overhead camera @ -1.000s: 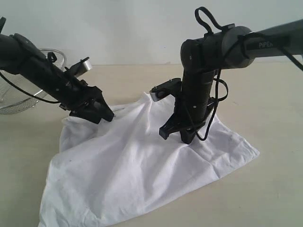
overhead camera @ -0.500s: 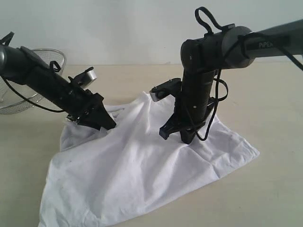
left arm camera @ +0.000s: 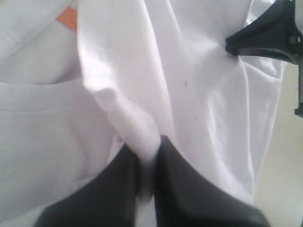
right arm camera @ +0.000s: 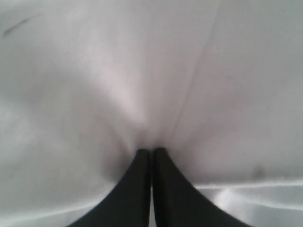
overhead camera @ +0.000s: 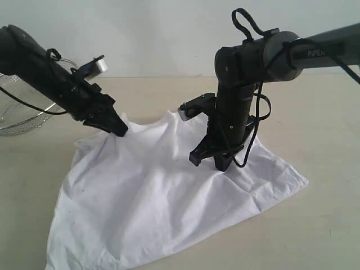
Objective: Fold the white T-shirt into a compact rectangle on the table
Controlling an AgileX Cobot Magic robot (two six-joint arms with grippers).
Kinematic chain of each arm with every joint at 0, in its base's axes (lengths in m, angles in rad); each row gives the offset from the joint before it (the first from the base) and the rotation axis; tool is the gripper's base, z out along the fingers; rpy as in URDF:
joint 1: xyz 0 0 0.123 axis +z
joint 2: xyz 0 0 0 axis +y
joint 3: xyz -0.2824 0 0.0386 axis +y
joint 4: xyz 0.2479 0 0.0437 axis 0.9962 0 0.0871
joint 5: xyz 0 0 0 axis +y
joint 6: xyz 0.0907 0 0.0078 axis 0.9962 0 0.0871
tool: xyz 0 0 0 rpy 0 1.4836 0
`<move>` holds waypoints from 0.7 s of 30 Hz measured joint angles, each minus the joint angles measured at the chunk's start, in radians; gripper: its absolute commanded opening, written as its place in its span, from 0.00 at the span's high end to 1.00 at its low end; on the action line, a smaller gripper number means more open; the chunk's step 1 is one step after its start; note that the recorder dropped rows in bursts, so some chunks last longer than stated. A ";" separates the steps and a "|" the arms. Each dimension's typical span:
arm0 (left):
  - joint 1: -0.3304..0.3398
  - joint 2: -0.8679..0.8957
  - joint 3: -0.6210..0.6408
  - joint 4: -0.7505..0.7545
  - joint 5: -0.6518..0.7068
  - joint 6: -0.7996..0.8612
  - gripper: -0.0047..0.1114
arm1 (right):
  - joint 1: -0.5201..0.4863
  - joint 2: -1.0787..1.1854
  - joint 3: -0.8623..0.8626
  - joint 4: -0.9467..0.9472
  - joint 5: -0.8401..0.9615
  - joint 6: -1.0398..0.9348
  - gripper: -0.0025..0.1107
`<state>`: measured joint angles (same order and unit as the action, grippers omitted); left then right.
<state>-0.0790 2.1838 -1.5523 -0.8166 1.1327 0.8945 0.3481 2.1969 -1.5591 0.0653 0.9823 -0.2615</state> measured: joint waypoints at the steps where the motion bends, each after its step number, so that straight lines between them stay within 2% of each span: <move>1: 0.000 -0.023 0.000 0.029 -0.022 -0.017 0.92 | 0.000 0.000 0.000 0.000 0.000 0.000 0.98; 9: 0.000 -0.105 -0.002 0.276 -0.186 -0.204 0.92 | 0.000 0.000 0.000 0.000 0.000 -0.001 0.98; 19: 0.000 -0.054 -0.002 0.310 -0.207 -0.281 0.92 | 0.000 0.000 0.000 0.000 0.004 -0.005 0.98; 21: 0.000 -0.034 -0.002 0.310 -0.203 -0.283 0.86 | 0.000 0.000 0.000 0.000 0.006 -0.007 0.98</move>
<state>-0.0790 2.1496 -1.5545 -0.5062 0.9294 0.6118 0.3481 2.1969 -1.5591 0.0653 0.9887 -0.2688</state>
